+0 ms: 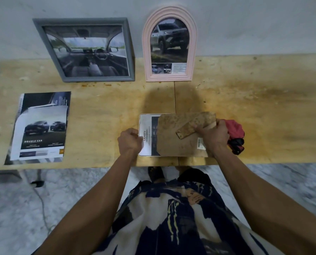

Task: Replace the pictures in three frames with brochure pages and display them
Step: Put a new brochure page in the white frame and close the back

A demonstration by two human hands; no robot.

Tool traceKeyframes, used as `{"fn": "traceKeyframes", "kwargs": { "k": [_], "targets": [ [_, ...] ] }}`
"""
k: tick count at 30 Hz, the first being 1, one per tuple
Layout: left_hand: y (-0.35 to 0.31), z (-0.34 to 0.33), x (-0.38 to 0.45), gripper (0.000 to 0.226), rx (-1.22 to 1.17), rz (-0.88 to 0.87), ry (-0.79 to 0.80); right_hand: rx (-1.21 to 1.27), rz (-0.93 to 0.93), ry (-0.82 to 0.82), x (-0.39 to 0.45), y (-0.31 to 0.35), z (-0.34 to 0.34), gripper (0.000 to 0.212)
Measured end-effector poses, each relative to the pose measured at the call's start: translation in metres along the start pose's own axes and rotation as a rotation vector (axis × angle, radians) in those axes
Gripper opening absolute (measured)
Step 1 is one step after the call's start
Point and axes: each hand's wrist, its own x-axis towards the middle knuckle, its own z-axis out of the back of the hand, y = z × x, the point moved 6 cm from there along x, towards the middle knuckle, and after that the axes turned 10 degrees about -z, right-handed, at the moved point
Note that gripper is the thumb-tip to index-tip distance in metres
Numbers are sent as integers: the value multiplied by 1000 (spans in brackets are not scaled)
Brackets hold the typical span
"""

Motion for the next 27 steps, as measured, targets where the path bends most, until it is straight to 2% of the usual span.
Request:
{"fn": "traceKeyframes", "kwargs": {
  "k": [10,17,23,27],
  "targets": [
    [13,0,7,24,-148,154,-40,-118,-14,-16,-9,3,-19,82],
    [13,1,6,23,-142,151,-51,-273,29,-6,-10,13,-39,87],
    [10,3,5,10,-150,130,-54,-345,10,29,-11,13,-57,85],
    [5,4,3,11,-141,115,-54,-393,-5,20,-15,16,-63,76]
  ]
}}
